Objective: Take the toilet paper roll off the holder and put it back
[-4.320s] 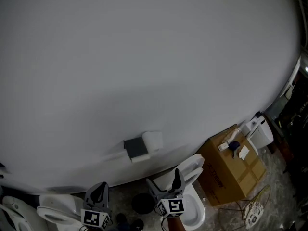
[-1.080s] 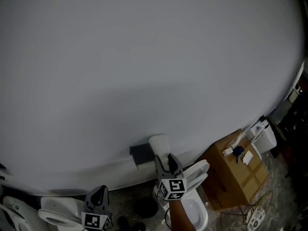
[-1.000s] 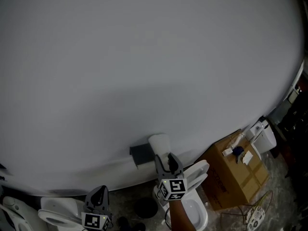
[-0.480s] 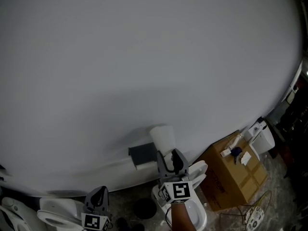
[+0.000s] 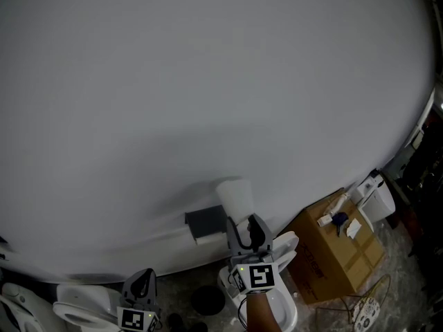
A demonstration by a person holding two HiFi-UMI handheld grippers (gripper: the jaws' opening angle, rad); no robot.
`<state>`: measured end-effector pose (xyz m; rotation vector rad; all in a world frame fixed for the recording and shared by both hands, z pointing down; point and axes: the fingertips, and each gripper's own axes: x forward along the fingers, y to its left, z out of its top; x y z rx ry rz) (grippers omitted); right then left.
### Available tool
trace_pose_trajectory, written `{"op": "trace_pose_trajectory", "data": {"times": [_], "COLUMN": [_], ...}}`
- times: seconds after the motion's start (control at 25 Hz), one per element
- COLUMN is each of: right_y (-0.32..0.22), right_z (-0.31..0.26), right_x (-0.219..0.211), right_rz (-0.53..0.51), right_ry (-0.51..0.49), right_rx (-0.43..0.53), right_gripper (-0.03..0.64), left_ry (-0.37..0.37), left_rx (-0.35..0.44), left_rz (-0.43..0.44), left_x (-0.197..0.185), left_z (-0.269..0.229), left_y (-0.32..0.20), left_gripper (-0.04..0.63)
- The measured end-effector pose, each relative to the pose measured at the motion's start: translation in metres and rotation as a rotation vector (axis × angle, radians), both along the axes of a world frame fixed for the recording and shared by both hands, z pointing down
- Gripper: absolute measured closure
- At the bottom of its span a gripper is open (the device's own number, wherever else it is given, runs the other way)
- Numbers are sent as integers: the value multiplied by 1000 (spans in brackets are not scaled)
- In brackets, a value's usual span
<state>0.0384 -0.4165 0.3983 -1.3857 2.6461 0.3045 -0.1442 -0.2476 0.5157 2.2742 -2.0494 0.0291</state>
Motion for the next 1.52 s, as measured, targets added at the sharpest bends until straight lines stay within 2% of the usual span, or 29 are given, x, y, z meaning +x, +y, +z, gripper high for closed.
{"op": "trace_pose_trajectory", "data": {"times": [0.48,1.52], "right_y": [-6,-34], "right_z": [32,143], "right_x": [-3,-8], "right_rz": [5,35], "right_ry": [10,61], "right_rx": [-67,-273], "right_gripper": [403,403], "left_ry": [-2,-10], "left_rx": [-11,-19], "left_rz": [-4,-18], "left_x": [-2,-8], "left_z": [1,6], "left_y": [4,8], "left_gripper": [592,592]}}
